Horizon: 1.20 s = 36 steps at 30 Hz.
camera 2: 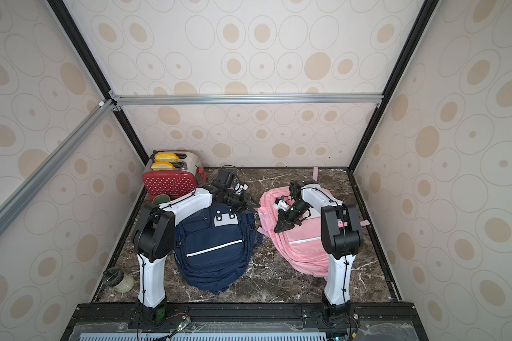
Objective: Zip up the backpack
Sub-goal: Zip the zipper on the backpack.
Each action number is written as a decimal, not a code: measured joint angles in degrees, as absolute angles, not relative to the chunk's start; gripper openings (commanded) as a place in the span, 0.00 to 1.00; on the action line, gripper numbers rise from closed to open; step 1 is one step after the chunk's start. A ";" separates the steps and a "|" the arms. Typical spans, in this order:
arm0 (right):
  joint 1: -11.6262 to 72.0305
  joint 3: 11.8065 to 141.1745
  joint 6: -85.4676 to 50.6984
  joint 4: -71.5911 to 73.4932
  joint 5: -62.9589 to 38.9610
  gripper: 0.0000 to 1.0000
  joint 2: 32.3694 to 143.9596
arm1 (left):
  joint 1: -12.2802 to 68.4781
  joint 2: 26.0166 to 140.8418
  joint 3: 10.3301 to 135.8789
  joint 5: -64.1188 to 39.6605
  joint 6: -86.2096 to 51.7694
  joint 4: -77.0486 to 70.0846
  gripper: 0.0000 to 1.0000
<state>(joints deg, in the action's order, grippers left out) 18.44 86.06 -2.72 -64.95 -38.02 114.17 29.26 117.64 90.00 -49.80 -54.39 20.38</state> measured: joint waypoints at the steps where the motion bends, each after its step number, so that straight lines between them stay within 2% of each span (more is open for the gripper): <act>1: 18.41 86.13 -2.74 -64.86 -37.78 0.00 114.17 | 29.89 117.67 89.80 -49.95 -54.96 20.14 0.42; 13: 18.41 86.21 -2.74 -64.75 -37.63 0.00 114.17 | 33.41 121.45 93.41 -51.05 -57.89 18.28 0.39; 18: 18.39 87.07 -2.81 -64.73 -38.06 0.00 114.50 | 33.50 124.05 93.54 -50.59 -57.65 19.70 0.36; 31: 18.28 87.85 -2.74 -64.75 -38.89 0.00 115.04 | 33.52 126.26 97.30 -48.07 -57.43 21.02 0.39; 36: 18.28 88.68 -2.68 -65.56 -39.03 0.00 115.35 | 33.82 127.07 98.43 -47.79 -57.47 20.62 0.36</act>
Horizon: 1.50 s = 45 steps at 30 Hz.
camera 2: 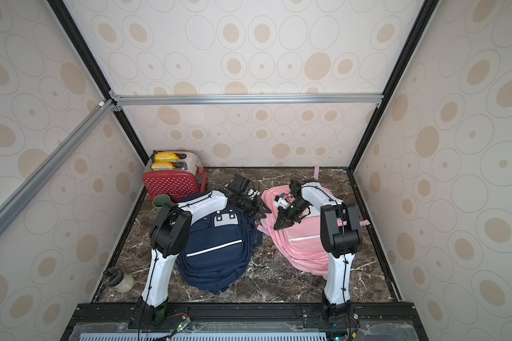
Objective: Zip up the backpack
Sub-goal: Zip the zipper on the backpack.
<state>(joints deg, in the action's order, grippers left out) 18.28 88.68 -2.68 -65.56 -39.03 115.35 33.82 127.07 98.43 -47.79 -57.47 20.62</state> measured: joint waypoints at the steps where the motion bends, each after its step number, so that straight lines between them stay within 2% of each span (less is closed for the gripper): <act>1: 18.28 88.92 -2.59 -65.73 -39.05 0.00 115.35 | 33.95 127.57 99.00 -47.75 -57.49 20.58 0.35; 6: 18.31 89.67 -2.33 -66.19 -39.07 0.00 115.46 | 34.81 131.15 101.97 -47.86 -58.02 20.16 0.22; 10: 18.35 89.76 -2.07 -66.24 -38.94 0.00 116.42 | 34.96 132.94 104.01 -48.88 -58.43 20.34 0.00; 24: 18.17 87.94 0.51 -63.00 -37.65 0.00 117.23 | 33.23 137.67 108.36 -51.46 -62.19 20.73 0.00; 45: 17.80 79.70 -0.16 -50.50 -33.93 0.00 110.28 | 31.90 144.66 120.66 -54.74 -66.67 27.24 0.00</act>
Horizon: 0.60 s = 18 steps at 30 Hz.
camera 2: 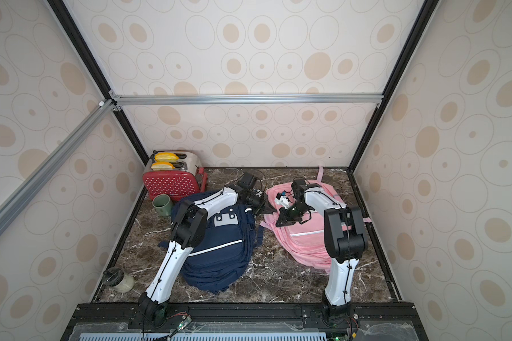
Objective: Zip up the backpack
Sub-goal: Zip the zipper on the backpack.
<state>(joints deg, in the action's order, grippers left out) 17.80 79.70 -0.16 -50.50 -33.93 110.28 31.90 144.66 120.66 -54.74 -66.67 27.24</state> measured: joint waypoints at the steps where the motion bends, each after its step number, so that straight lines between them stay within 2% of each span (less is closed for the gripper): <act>1: 17.80 79.59 -0.27 -50.22 -33.78 0.00 110.02 | 31.77 144.92 121.10 -55.02 -66.70 27.44 0.00; 8: 17.85 81.84 -1.80 -51.90 -33.32 0.00 109.84 | 31.27 146.17 124.14 -55.77 -66.57 29.91 0.00; 14: 19.73 94.50 -6.52 -60.58 -30.20 0.00 114.67 | 29.80 145.82 125.10 -55.86 -66.57 28.25 0.00; 18: 21.63 95.04 -11.99 -59.22 -28.60 0.00 115.55 | 29.02 145.08 123.48 -55.00 -66.35 28.38 0.00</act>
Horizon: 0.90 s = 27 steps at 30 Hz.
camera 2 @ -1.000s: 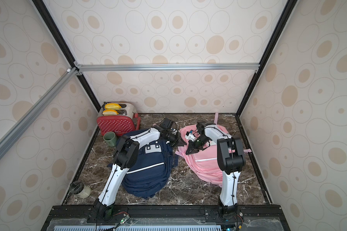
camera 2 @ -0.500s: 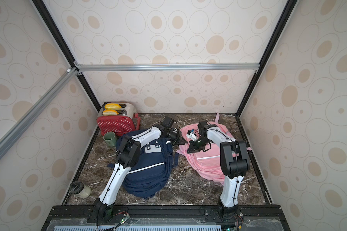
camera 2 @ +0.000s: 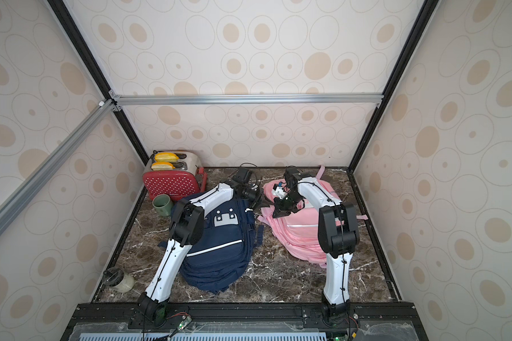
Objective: Zip up the backpack
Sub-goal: Zip the zipper on the backpack.
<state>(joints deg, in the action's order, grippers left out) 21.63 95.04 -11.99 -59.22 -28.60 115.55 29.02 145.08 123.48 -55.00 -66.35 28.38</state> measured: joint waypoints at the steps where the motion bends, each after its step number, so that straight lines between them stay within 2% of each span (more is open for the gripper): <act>1: 21.69 94.43 -13.82 -58.52 -28.99 0.00 115.42 | 28.99 144.97 123.20 -54.78 -66.15 28.42 0.00; 6: 19.75 90.56 -25.98 -53.34 -36.95 0.00 114.15 | 28.99 144.70 123.11 -53.21 -64.73 28.80 0.00; 12: 19.46 96.84 -32.73 -57.04 -42.13 0.00 117.75 | 28.60 142.67 123.00 -50.04 -62.83 29.06 0.00; 18: 19.90 96.66 -34.48 -58.35 -41.30 0.00 117.47 | 28.53 141.99 122.10 -49.36 -61.65 29.78 0.00; 27: 22.59 74.17 -32.71 -53.30 -36.49 0.00 100.95 | 27.88 145.14 124.81 -51.86 -61.95 33.21 0.00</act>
<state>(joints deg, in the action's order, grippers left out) 22.59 74.17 -32.71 -53.30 -36.49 100.95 27.88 145.14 124.81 -51.86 -61.95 33.21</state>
